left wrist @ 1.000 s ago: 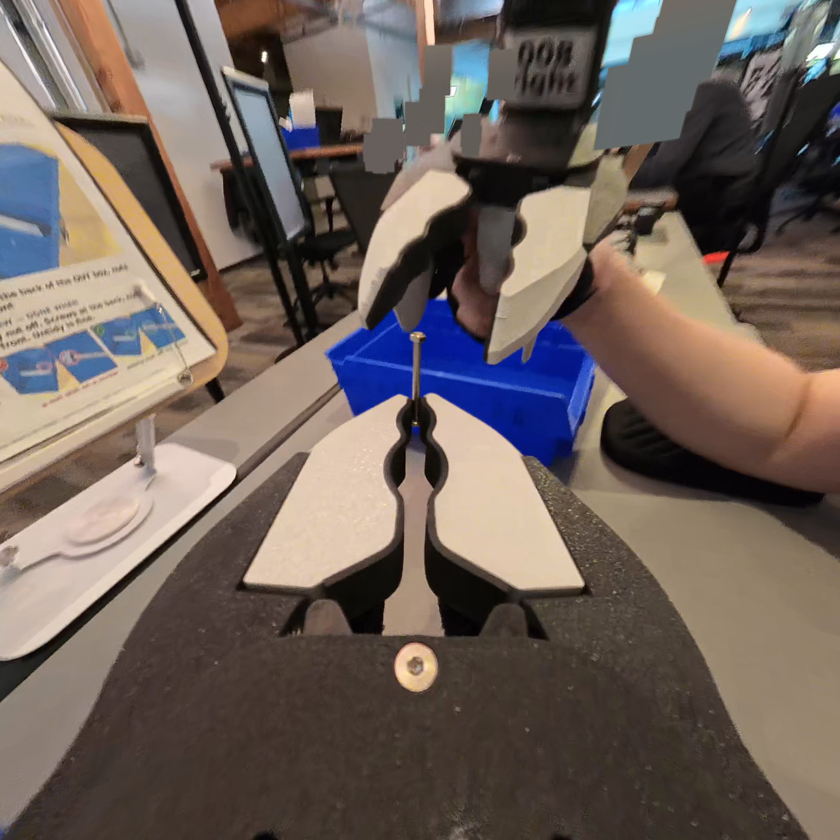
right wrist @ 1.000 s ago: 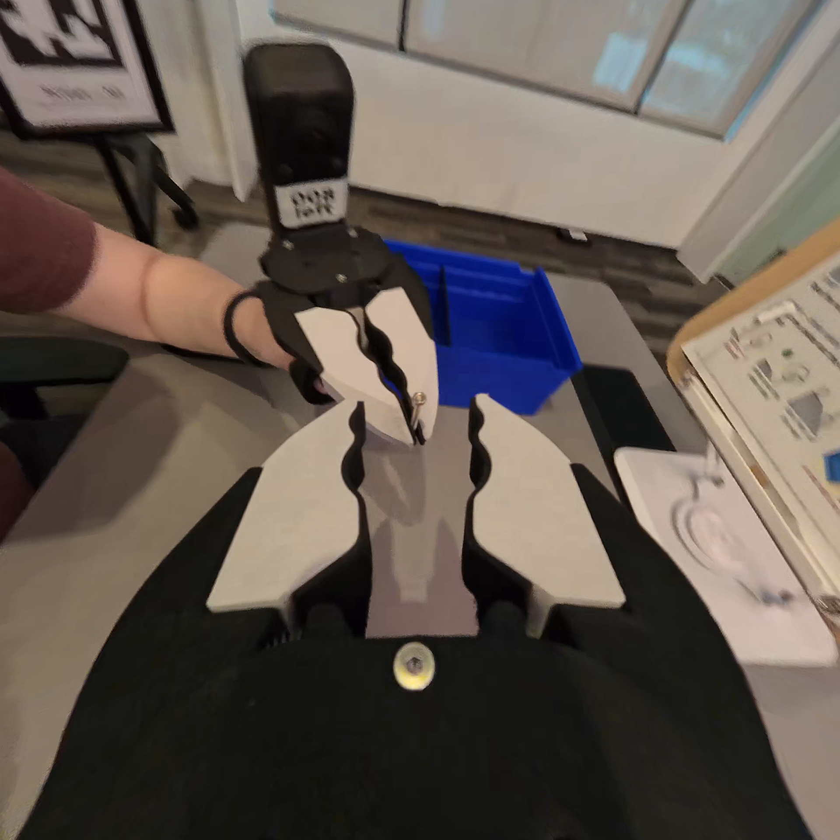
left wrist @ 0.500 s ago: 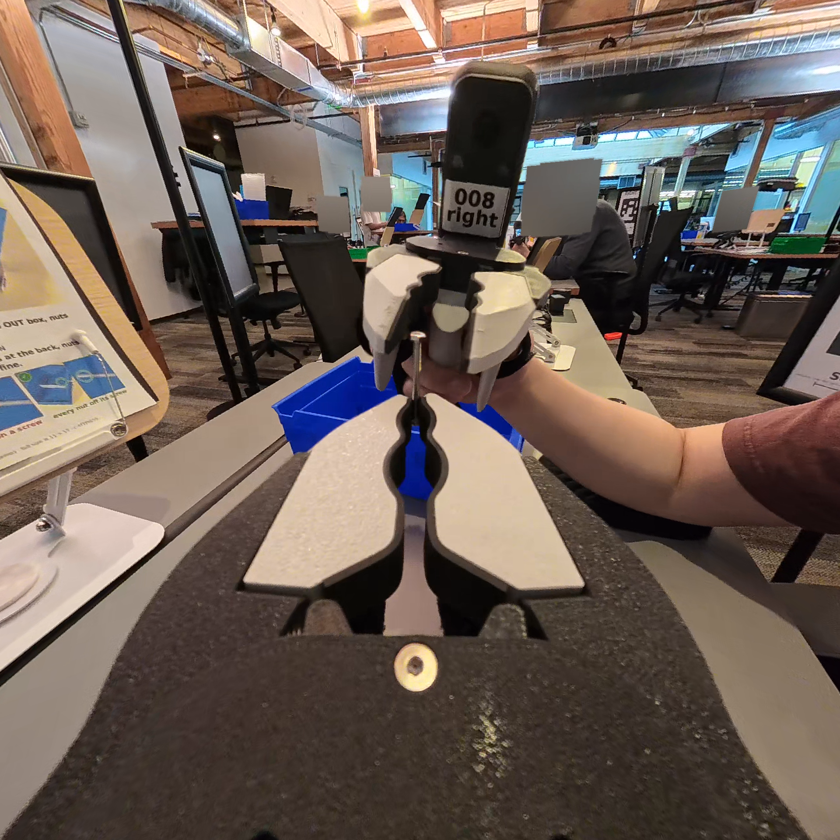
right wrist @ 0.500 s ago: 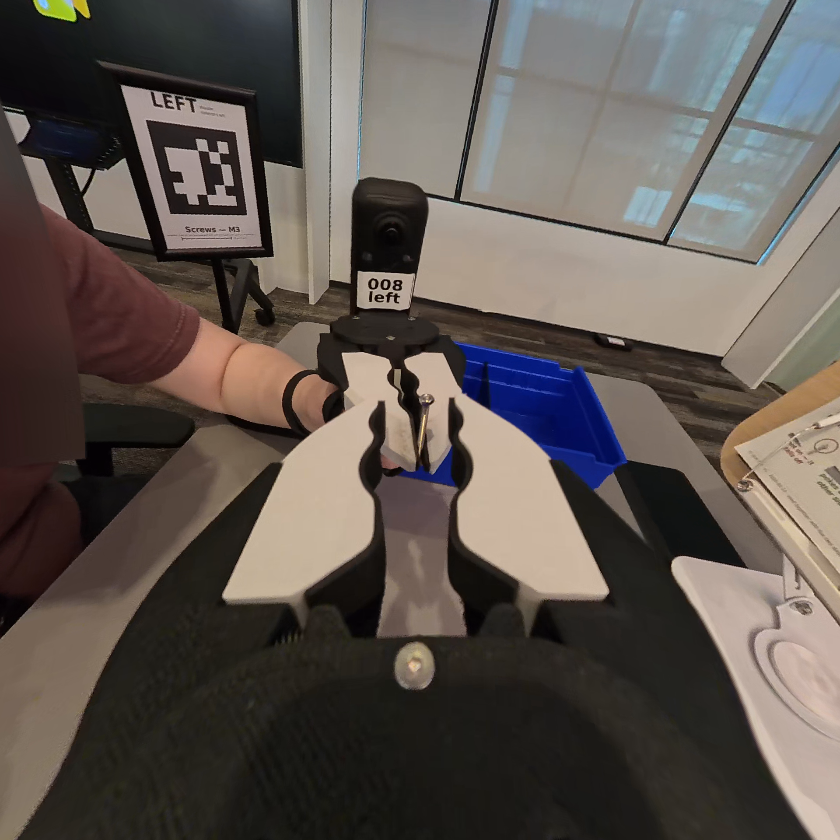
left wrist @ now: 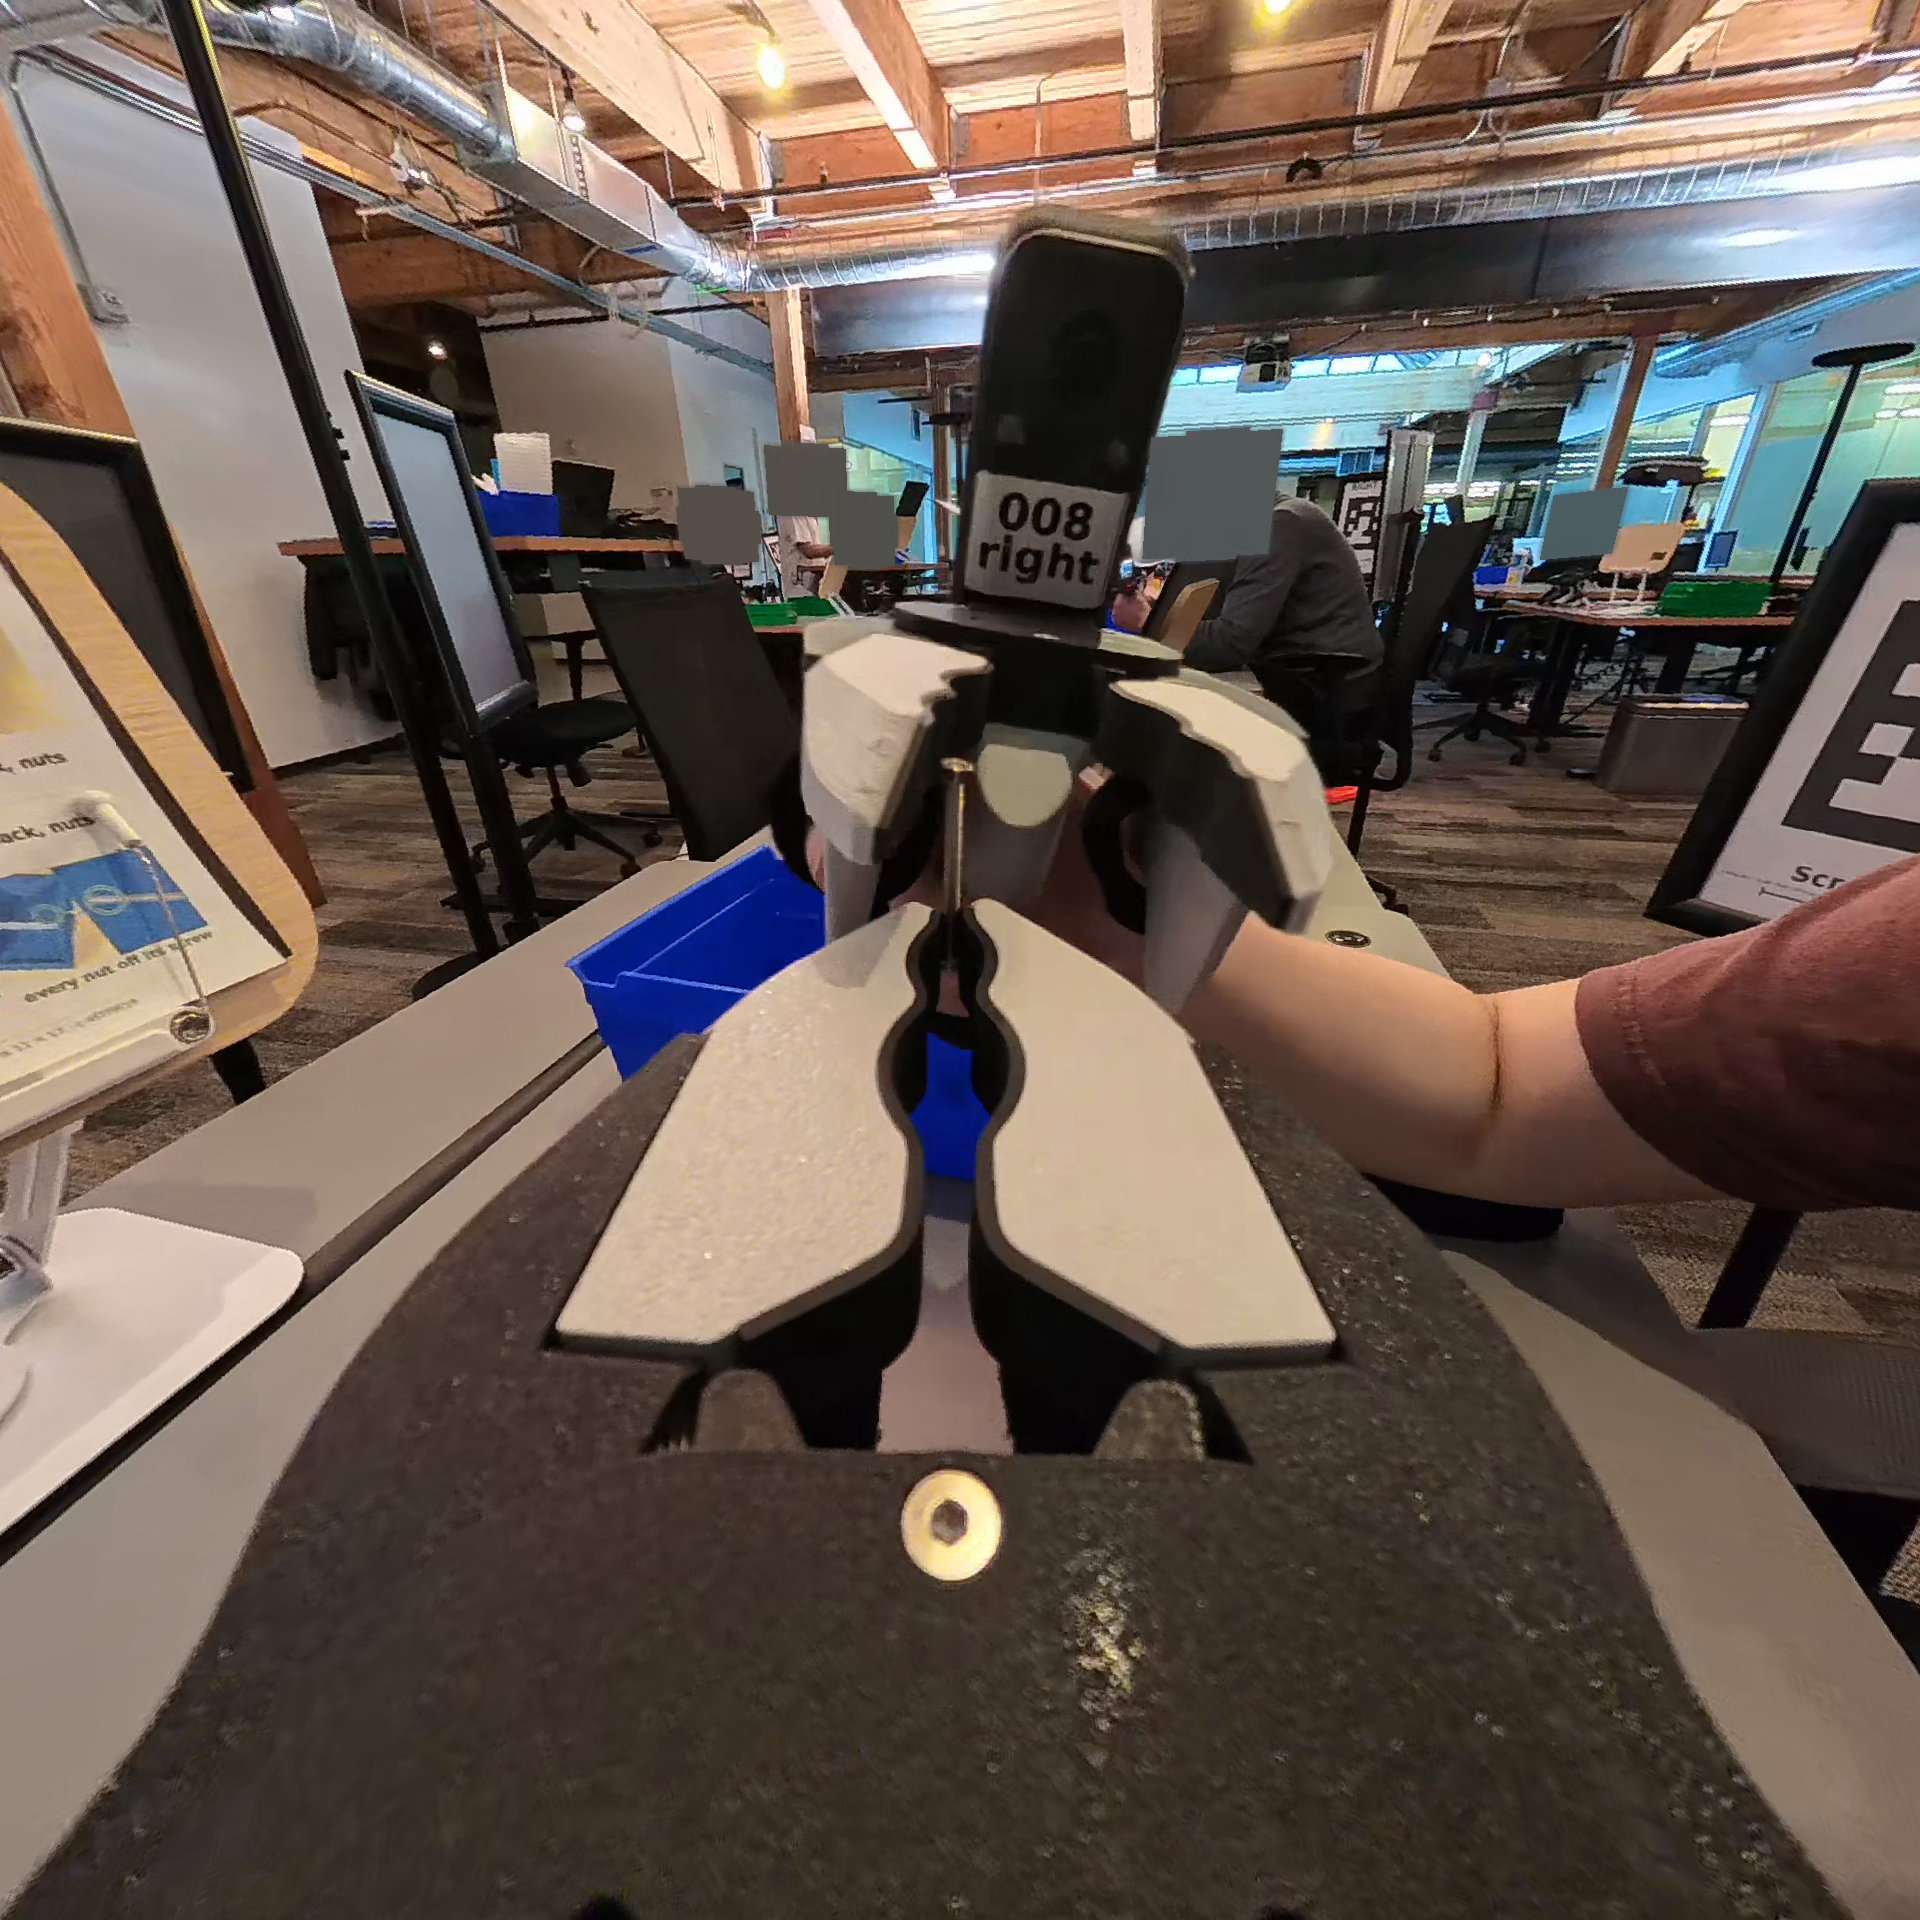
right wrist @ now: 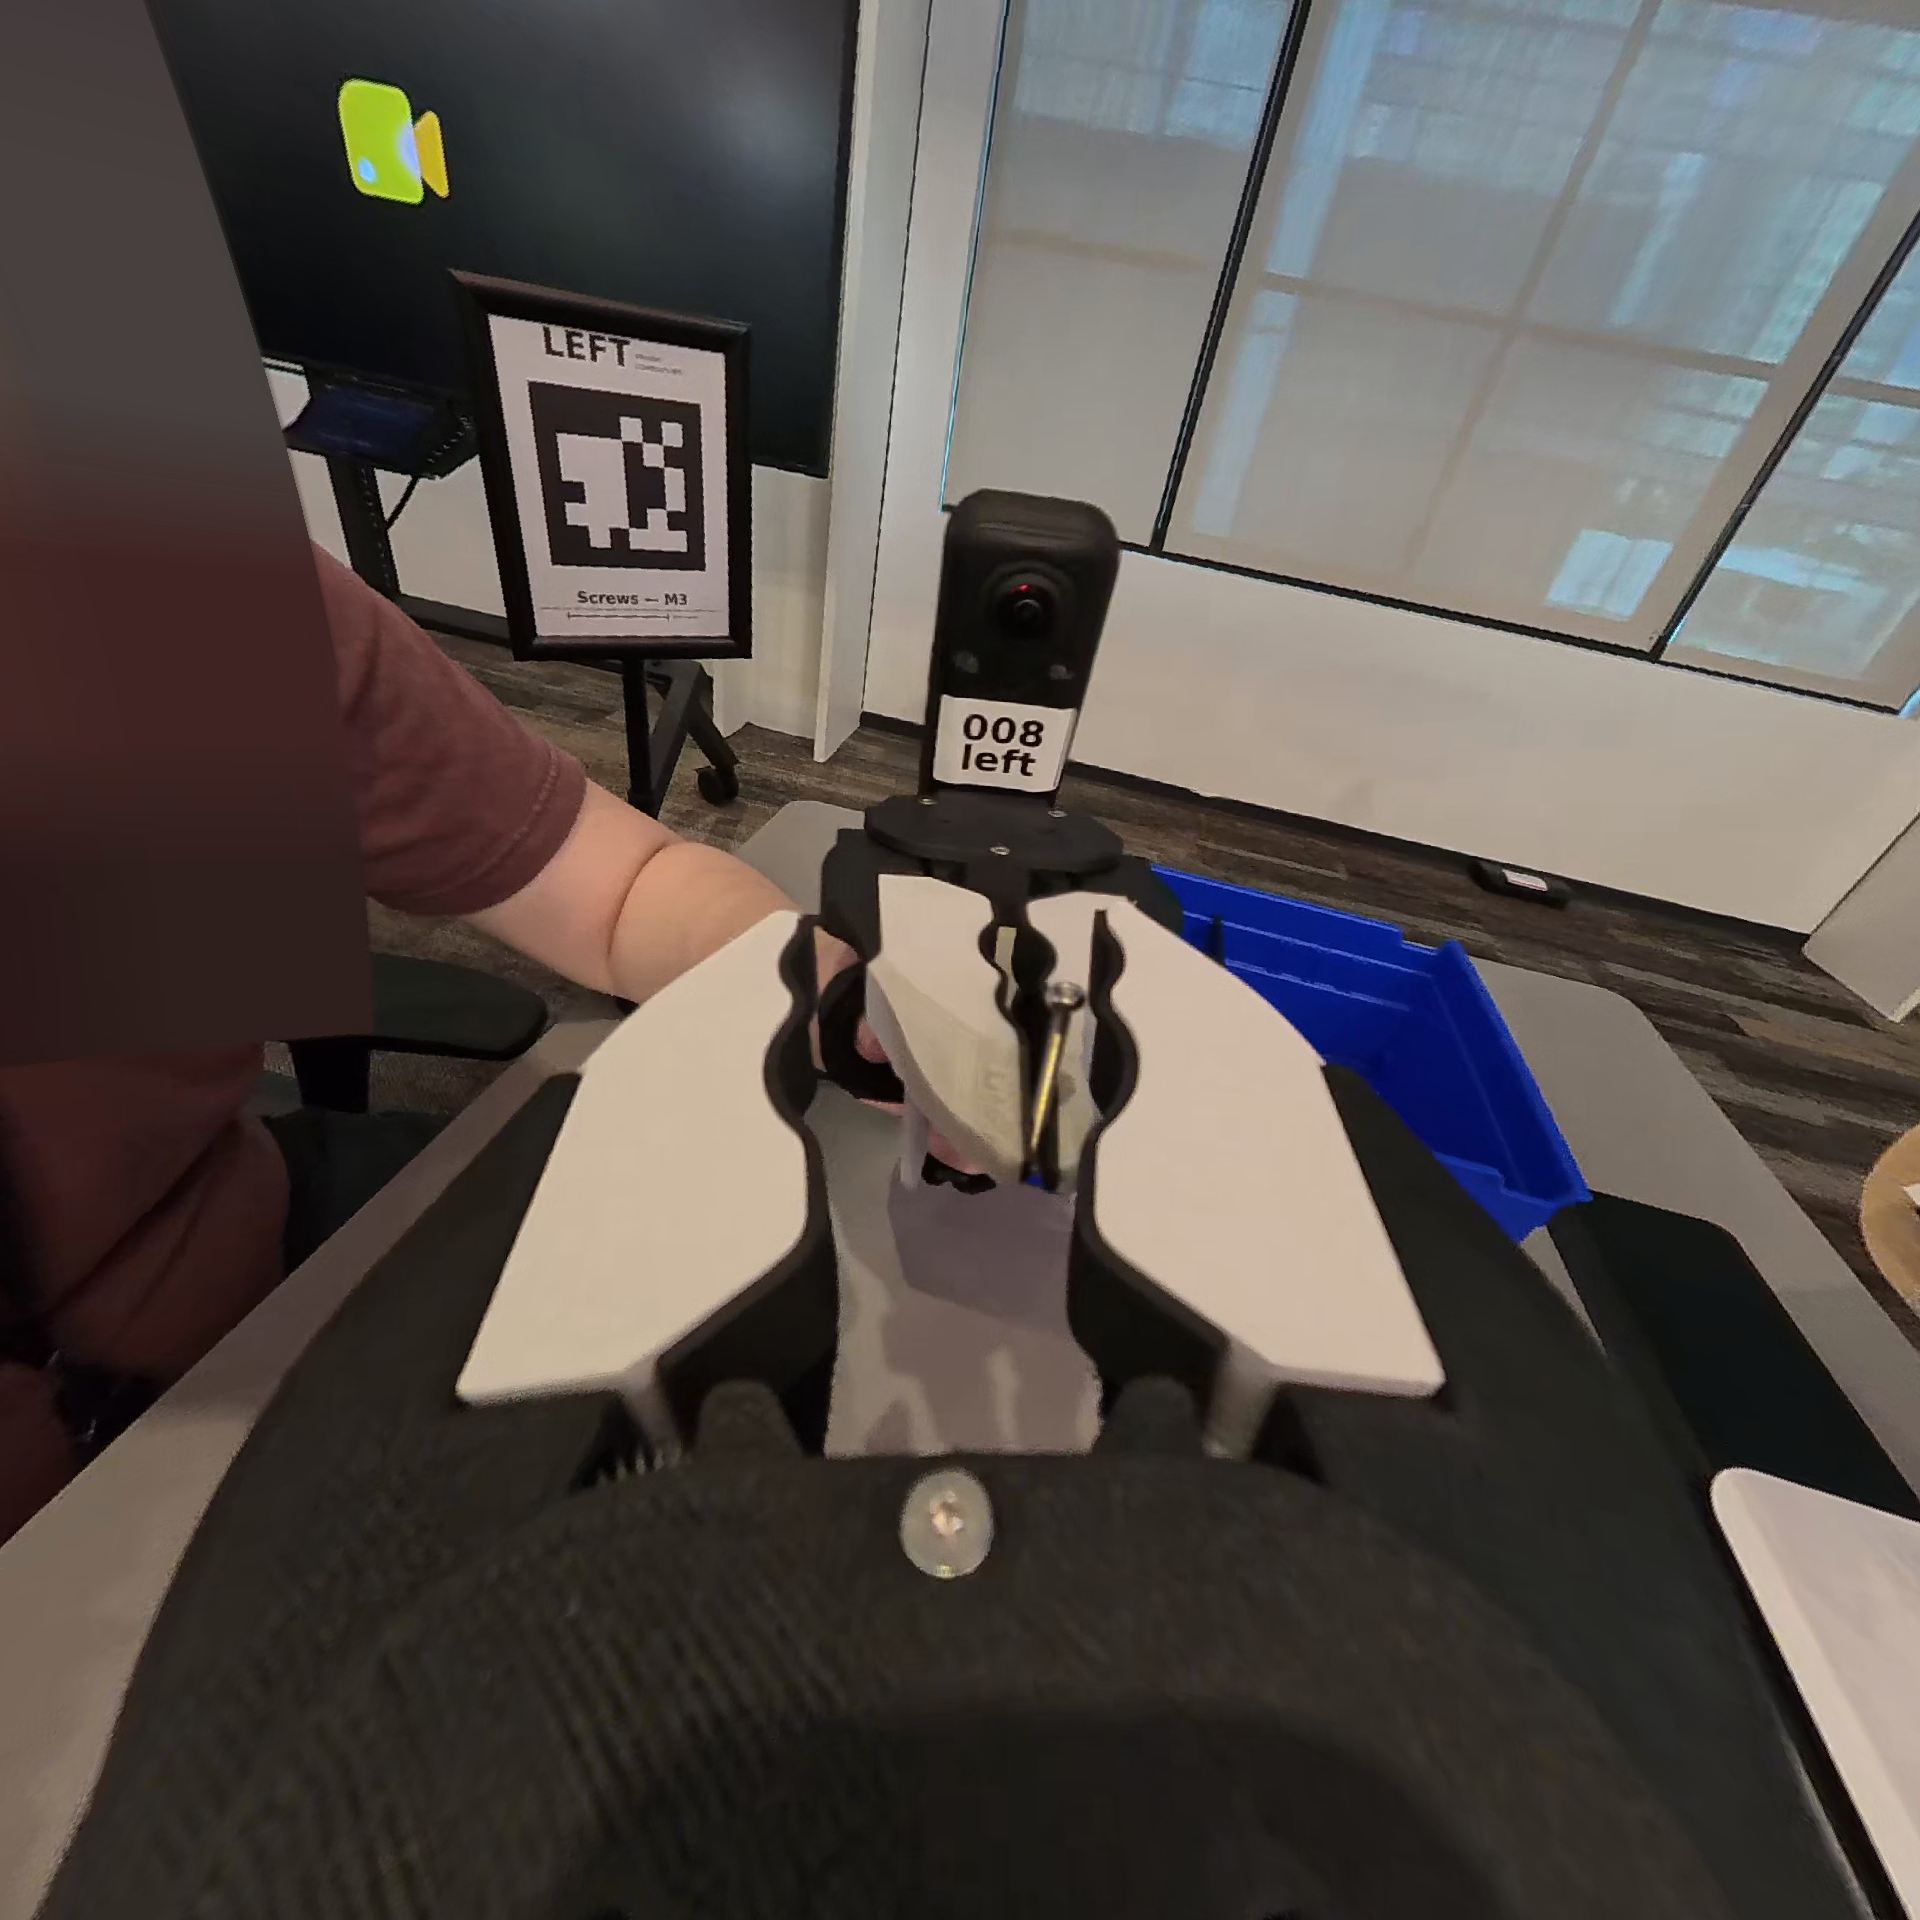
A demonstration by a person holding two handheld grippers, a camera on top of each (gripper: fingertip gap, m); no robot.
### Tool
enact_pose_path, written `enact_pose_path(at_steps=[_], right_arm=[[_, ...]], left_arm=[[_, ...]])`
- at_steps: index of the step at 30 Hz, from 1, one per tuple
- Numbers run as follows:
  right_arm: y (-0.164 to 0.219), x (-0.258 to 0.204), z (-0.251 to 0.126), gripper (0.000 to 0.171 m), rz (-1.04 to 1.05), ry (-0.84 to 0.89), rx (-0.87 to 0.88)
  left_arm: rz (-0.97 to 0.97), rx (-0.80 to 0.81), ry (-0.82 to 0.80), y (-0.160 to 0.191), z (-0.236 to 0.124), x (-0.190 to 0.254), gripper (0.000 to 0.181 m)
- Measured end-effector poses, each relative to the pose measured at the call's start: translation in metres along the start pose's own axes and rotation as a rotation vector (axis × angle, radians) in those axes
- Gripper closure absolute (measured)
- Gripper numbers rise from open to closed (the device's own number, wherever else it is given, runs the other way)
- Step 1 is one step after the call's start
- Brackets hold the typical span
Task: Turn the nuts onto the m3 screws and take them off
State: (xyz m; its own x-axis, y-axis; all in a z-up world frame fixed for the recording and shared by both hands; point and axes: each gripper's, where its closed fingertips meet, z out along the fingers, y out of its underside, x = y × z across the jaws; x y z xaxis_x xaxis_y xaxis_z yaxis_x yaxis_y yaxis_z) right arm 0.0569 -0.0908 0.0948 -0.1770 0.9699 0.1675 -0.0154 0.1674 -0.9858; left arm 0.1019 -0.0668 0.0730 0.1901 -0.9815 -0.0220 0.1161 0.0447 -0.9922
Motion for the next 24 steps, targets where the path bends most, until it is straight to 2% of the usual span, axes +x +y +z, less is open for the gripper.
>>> enact_pose_path(at_steps=[24], right_arm=[[0.005,0.018,-0.018,0.118,-0.049,0.108,-0.06]], left_arm=[[-0.024,0.017,-0.046,-0.001,-0.006,-0.015,0.18]])
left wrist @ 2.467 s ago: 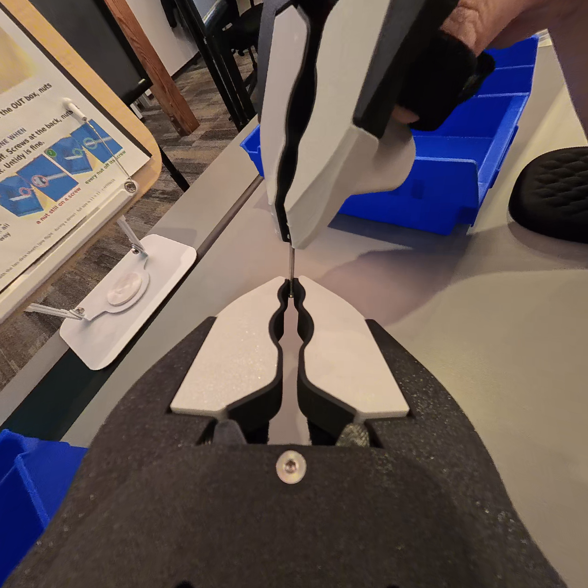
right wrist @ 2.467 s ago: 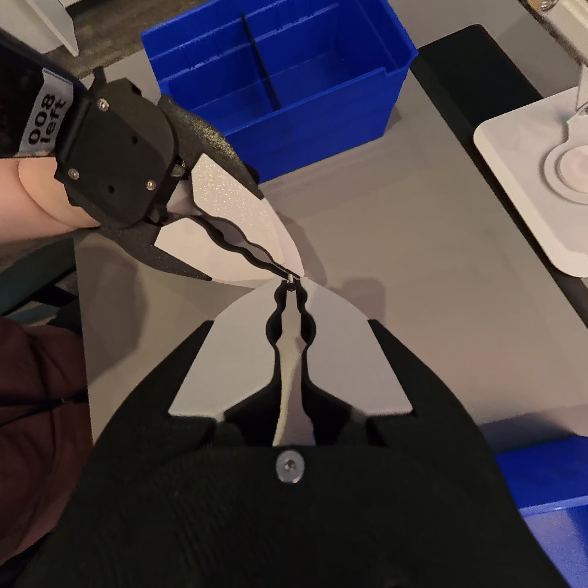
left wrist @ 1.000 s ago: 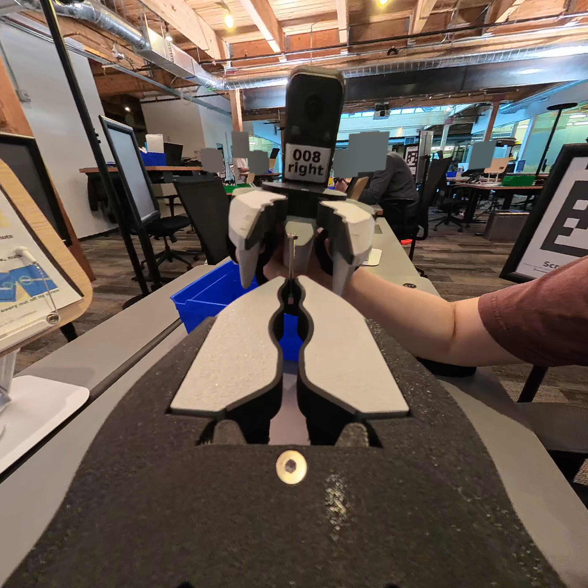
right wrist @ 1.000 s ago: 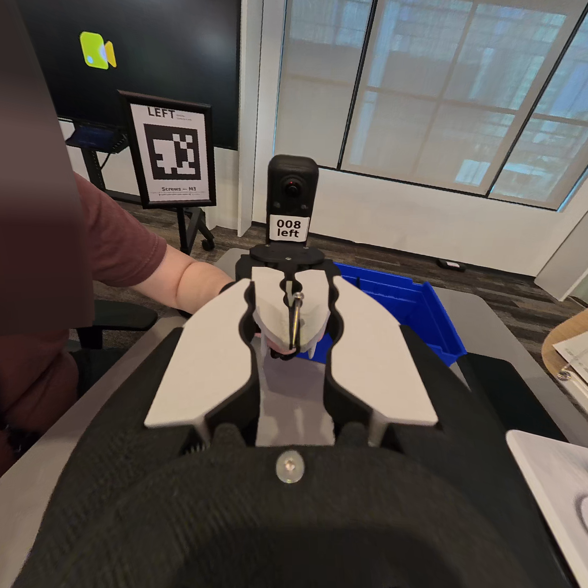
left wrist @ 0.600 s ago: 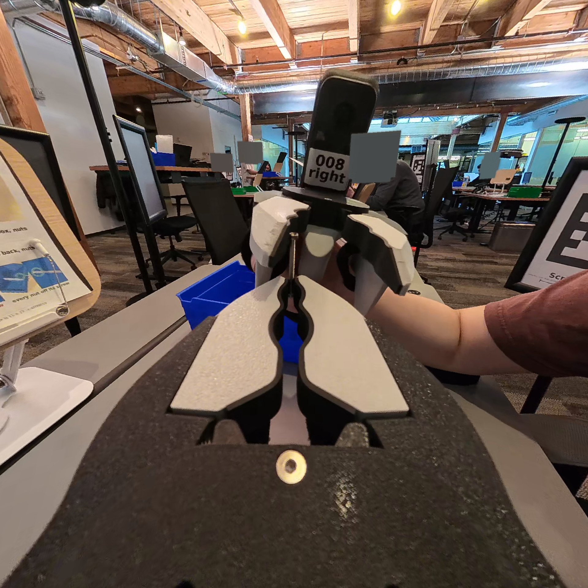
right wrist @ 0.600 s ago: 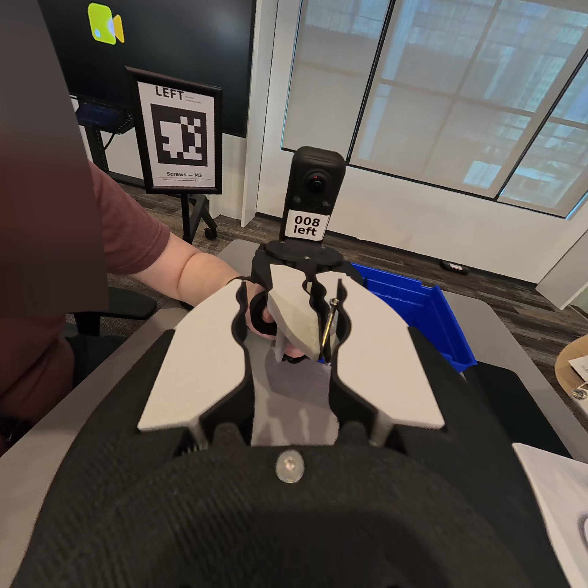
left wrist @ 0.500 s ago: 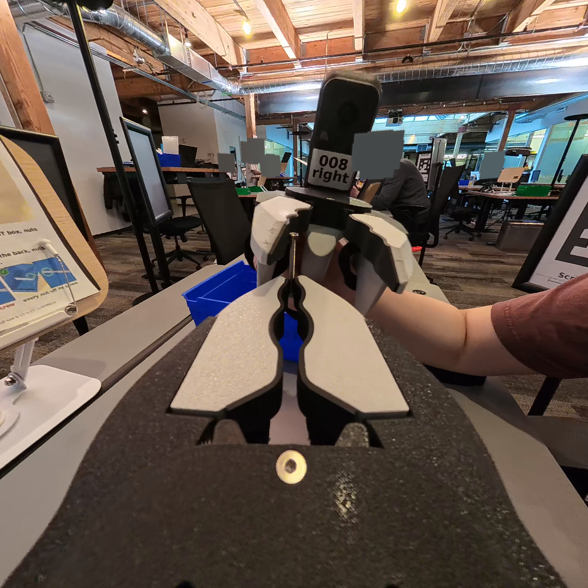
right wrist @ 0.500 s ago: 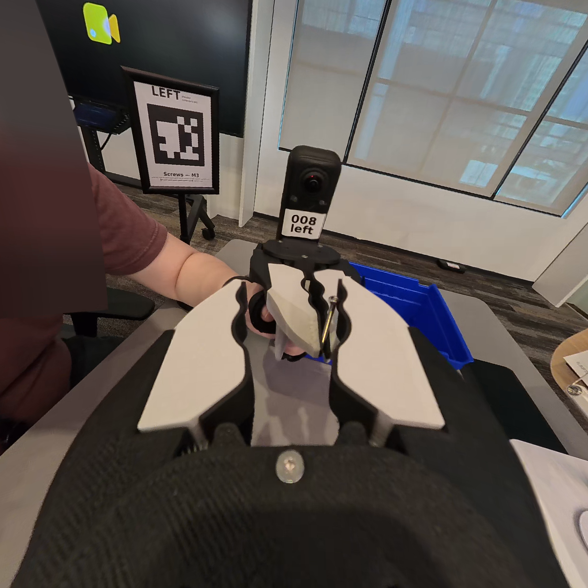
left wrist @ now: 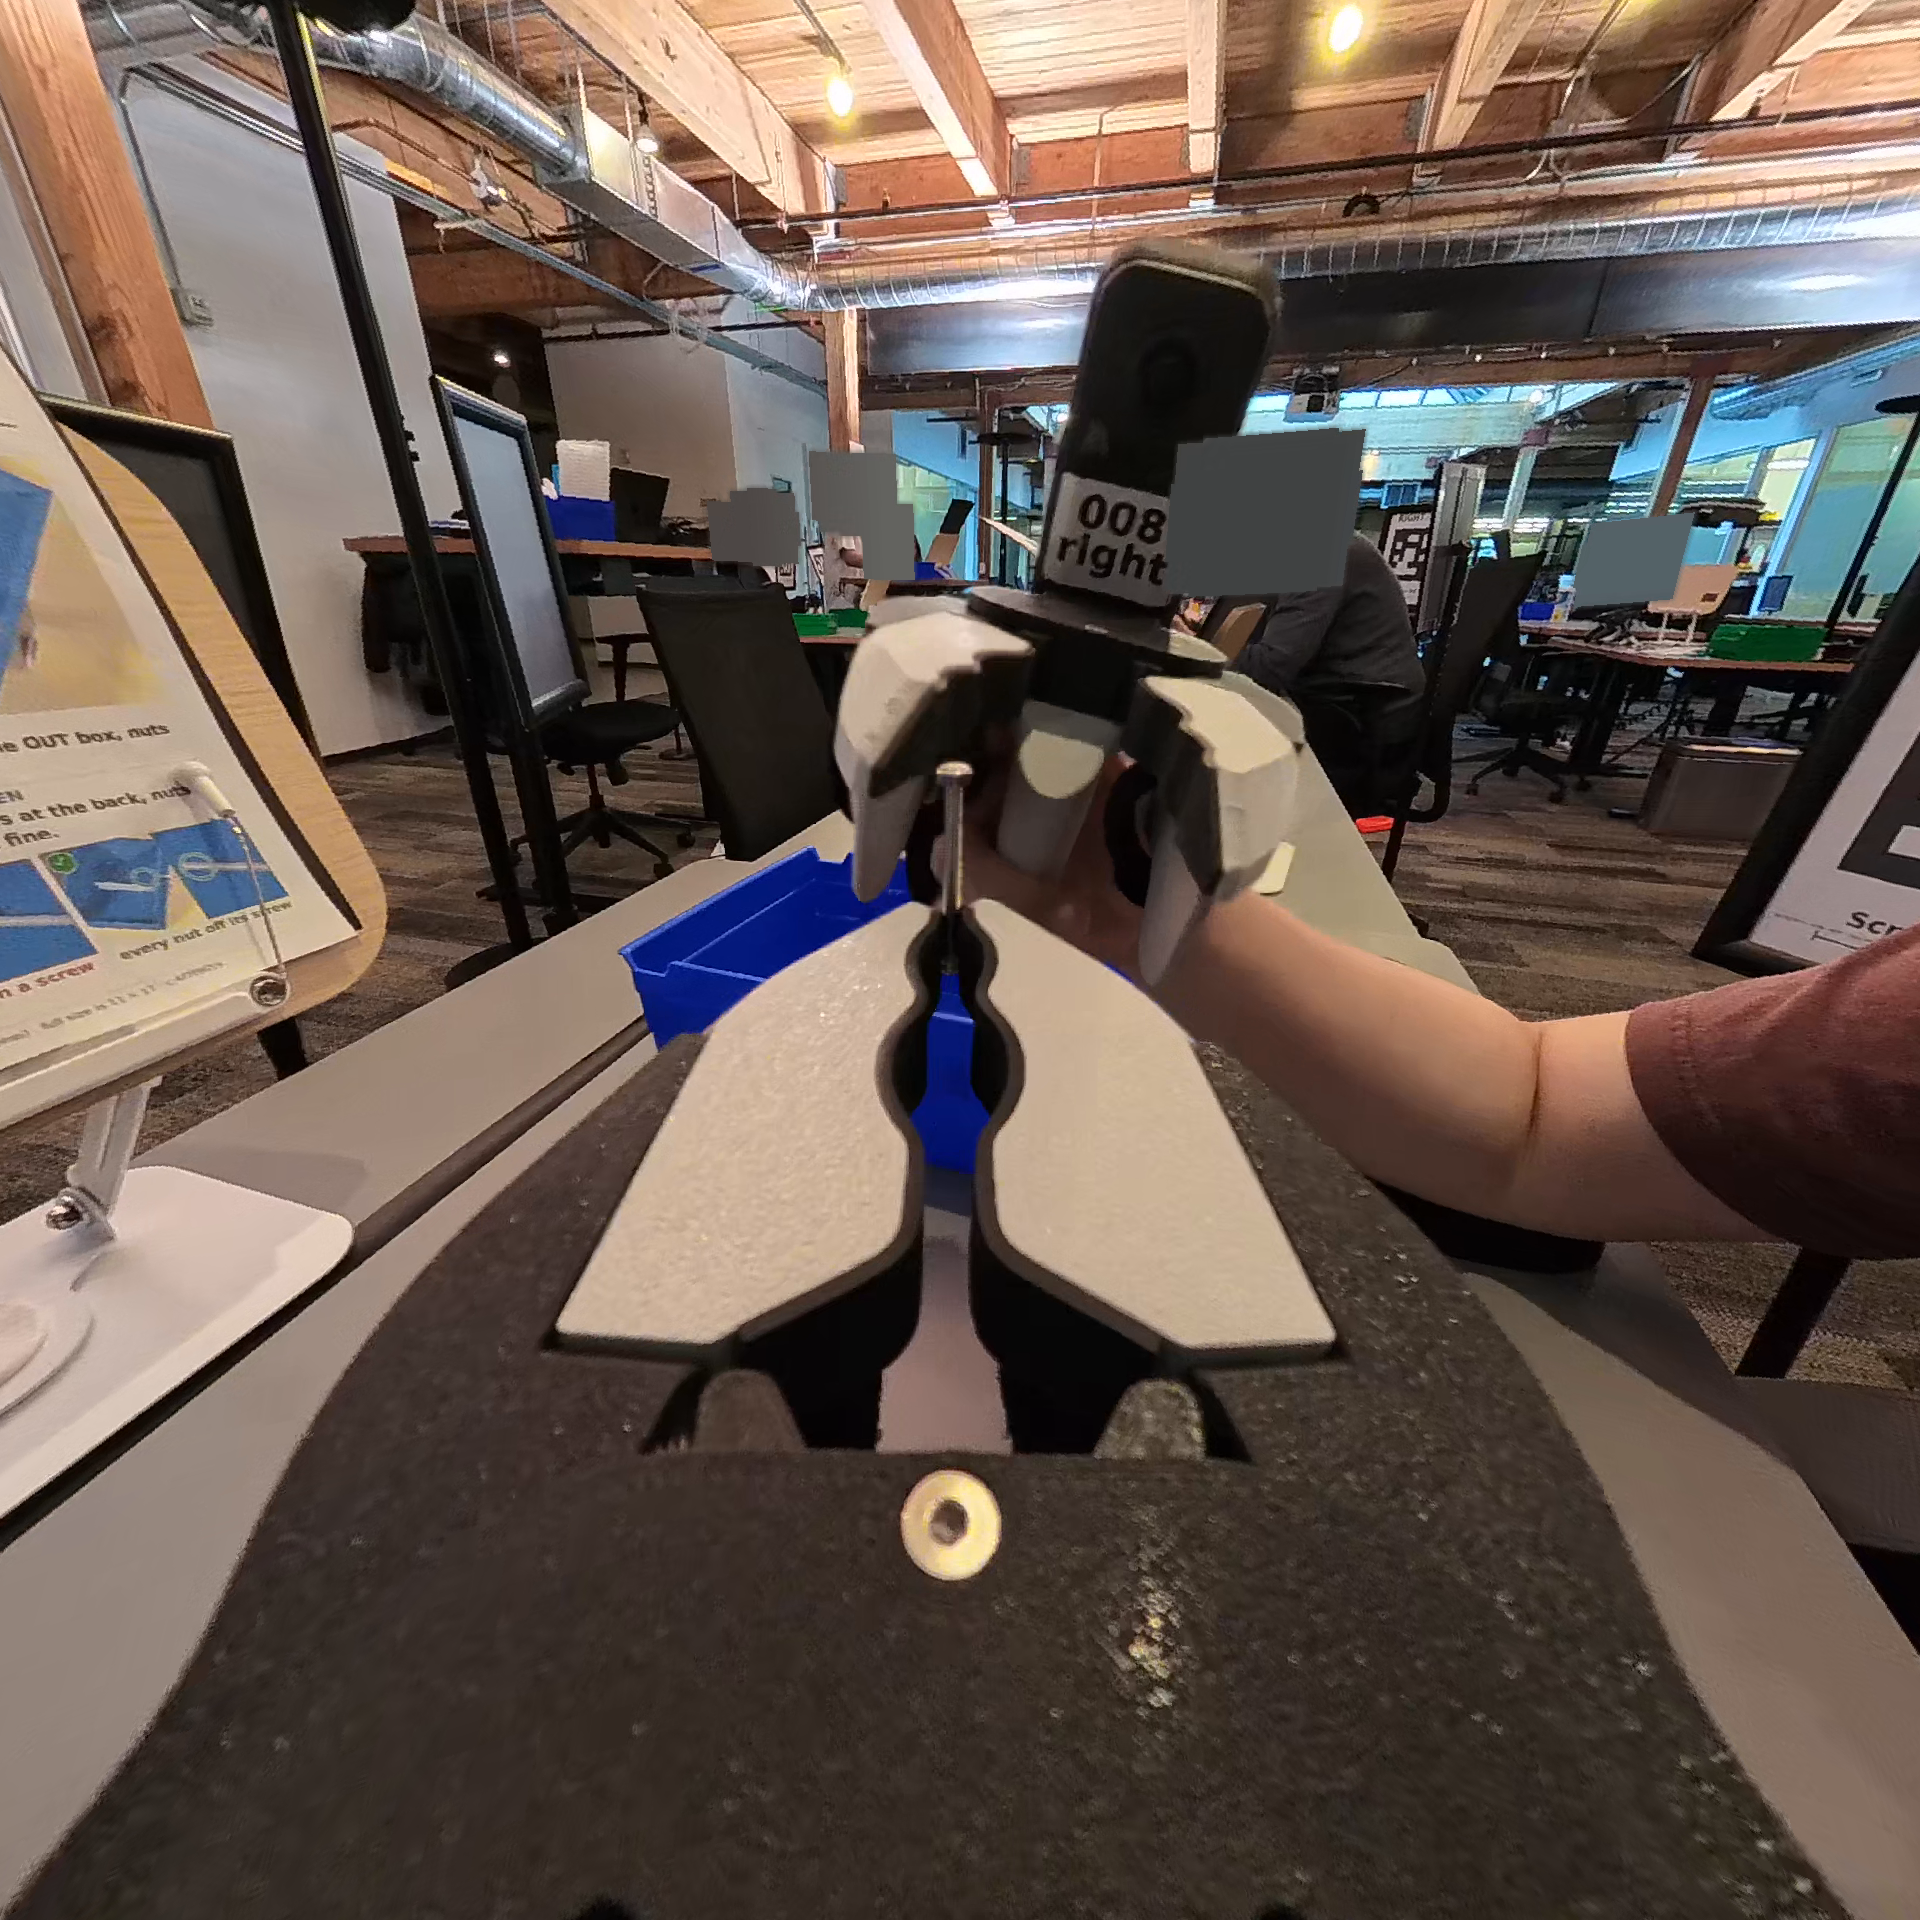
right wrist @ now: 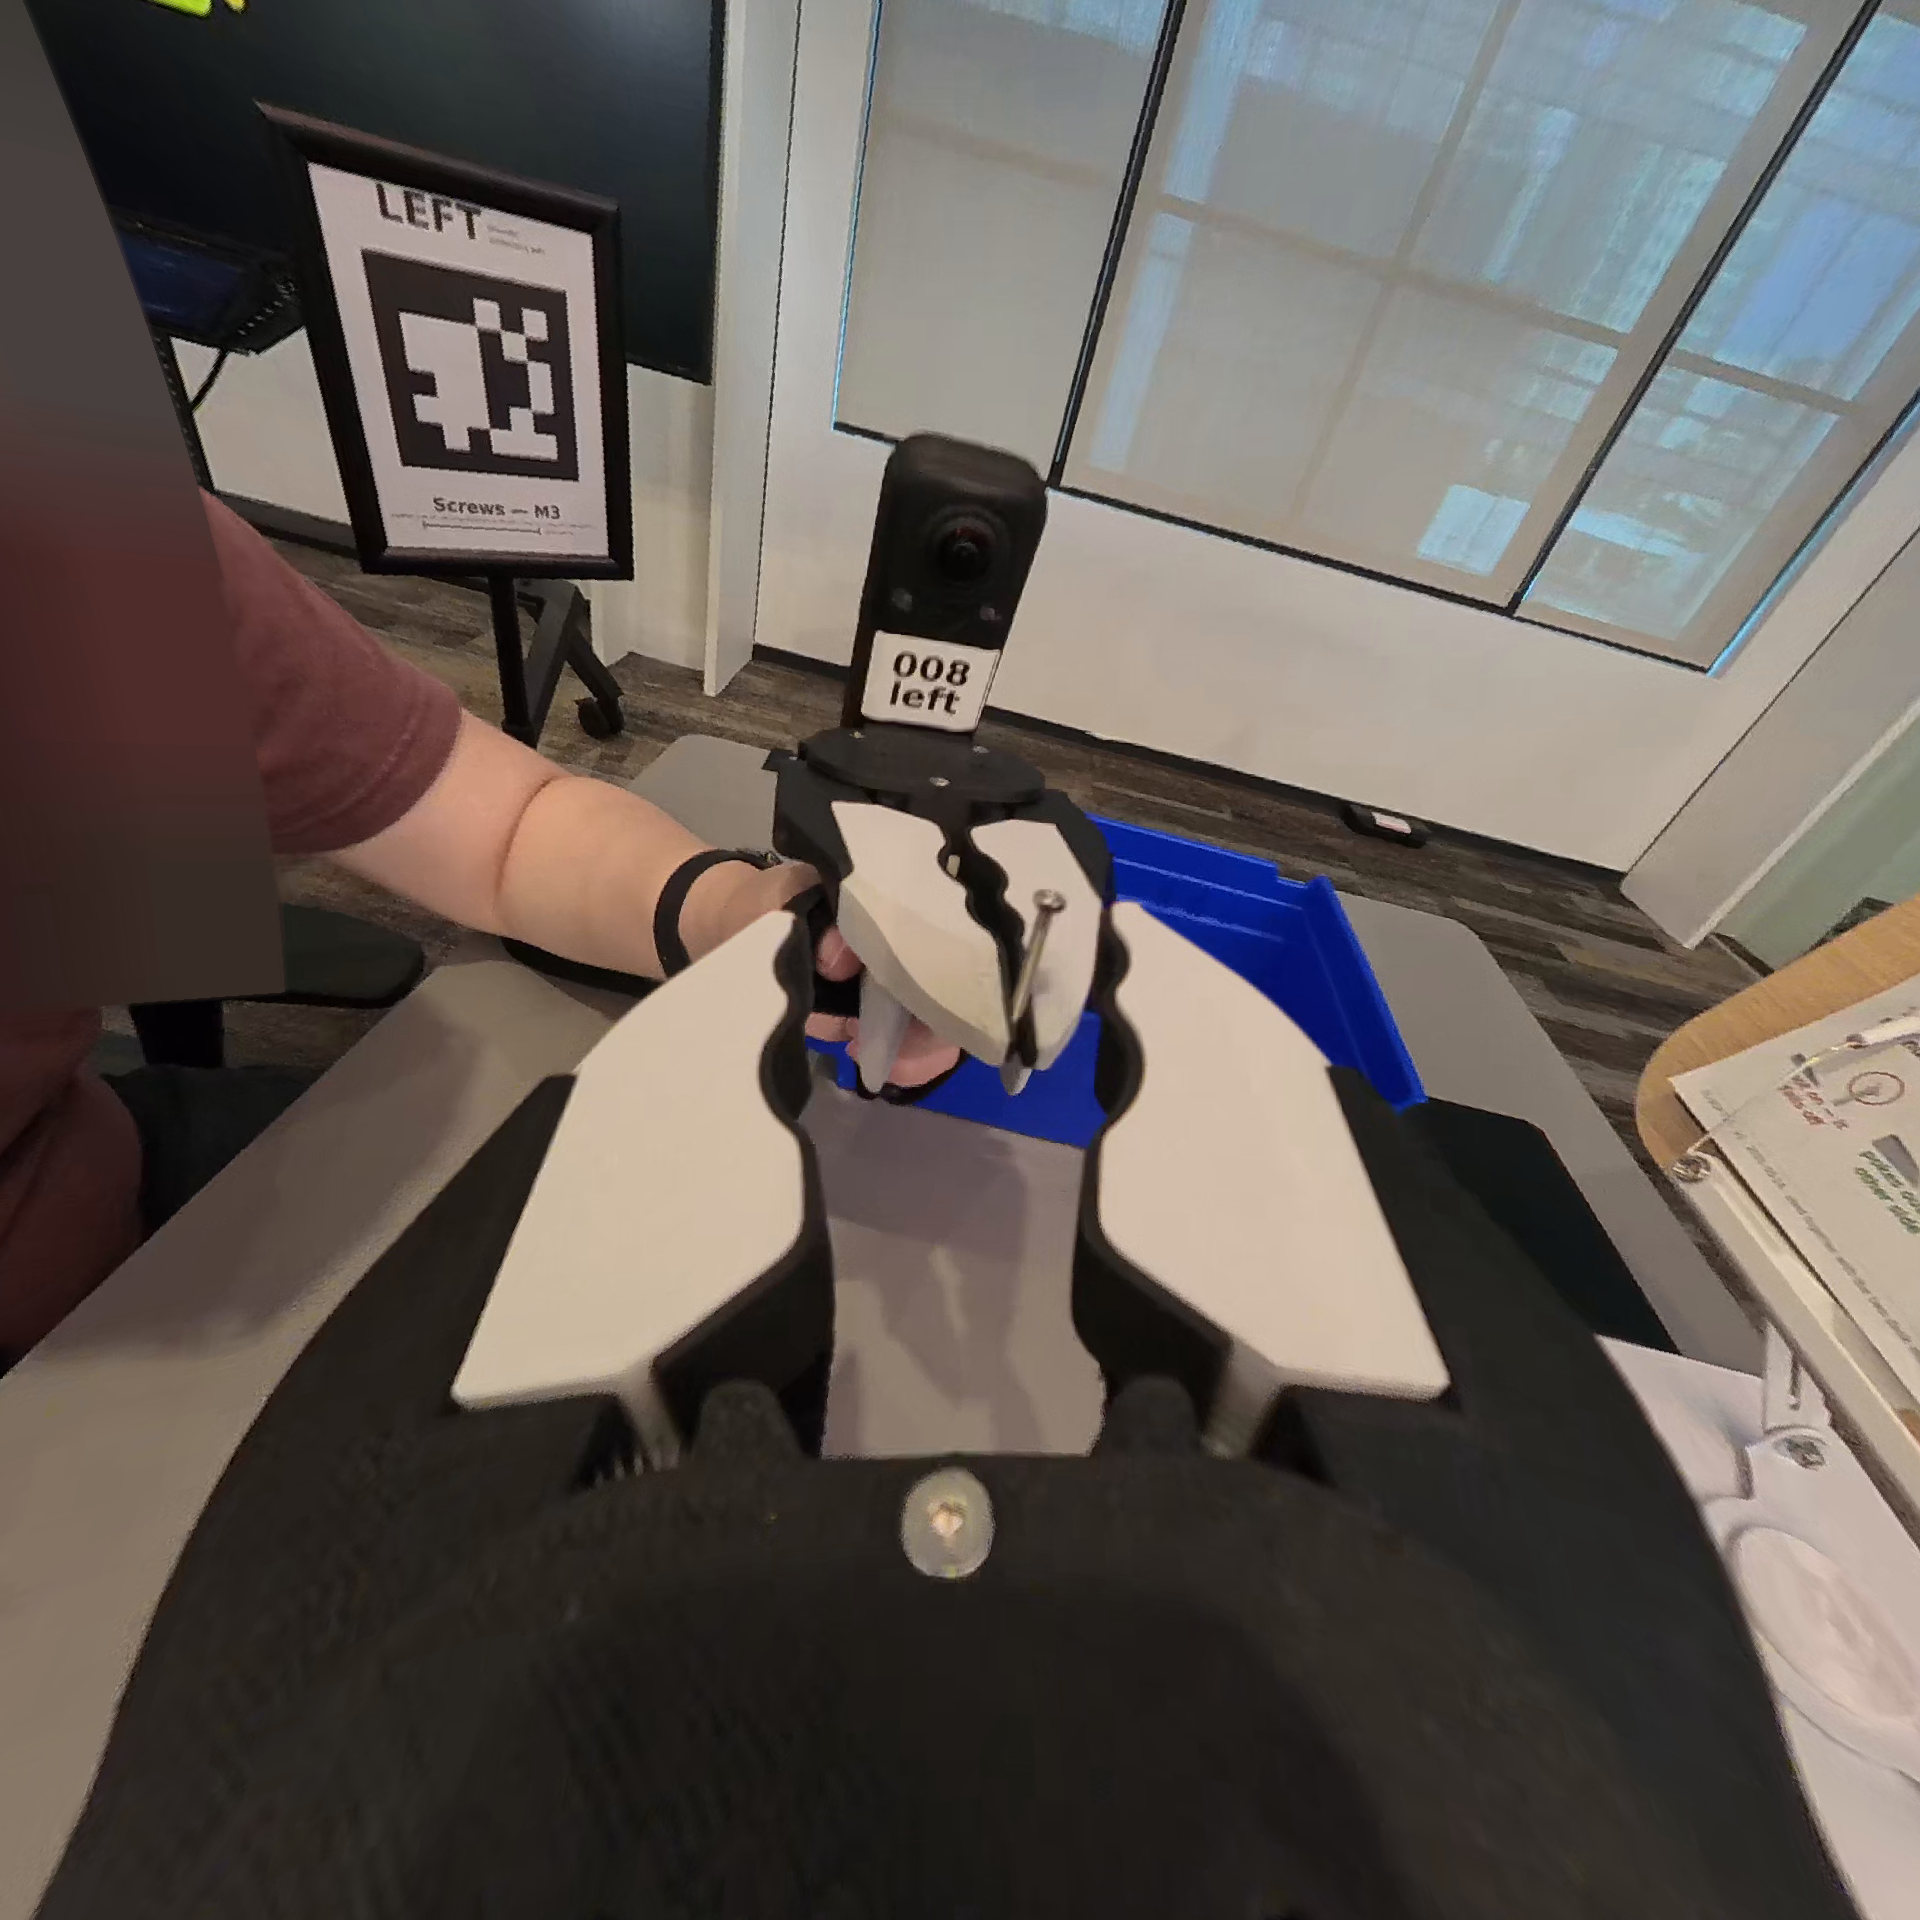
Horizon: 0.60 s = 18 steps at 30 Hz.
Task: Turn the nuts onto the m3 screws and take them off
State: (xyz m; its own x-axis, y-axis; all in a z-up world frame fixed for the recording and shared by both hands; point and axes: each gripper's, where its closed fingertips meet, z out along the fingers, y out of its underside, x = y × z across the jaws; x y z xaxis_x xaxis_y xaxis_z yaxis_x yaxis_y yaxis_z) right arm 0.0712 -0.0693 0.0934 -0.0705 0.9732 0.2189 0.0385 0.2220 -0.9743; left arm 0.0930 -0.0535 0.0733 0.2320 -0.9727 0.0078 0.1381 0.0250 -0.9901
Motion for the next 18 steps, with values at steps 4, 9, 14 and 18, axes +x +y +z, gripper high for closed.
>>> enact_pose_path(at_steps=[4,9,14,18], right_arm=[[-0.004,-0.003,0.009,0.111,0.043,-0.016,0.047],[0.004,-0.015,0.024,0.103,0.034,-0.061,0.015],[0.004,-0.02,0.028,0.098,0.01,-0.065,0.006],[0.005,-0.016,0.026,0.097,0.004,-0.045,0.001]], left_arm=[[0.017,-0.004,0.03,0.002,0.004,0.009,0.179],[0.026,0.008,0.048,-0.001,0.004,0.014,0.179],[0.005,0.004,0.018,0.0,0.002,0.006,0.179],[0.011,0.002,-0.01,-0.001,0.0,0.0,0.179]])
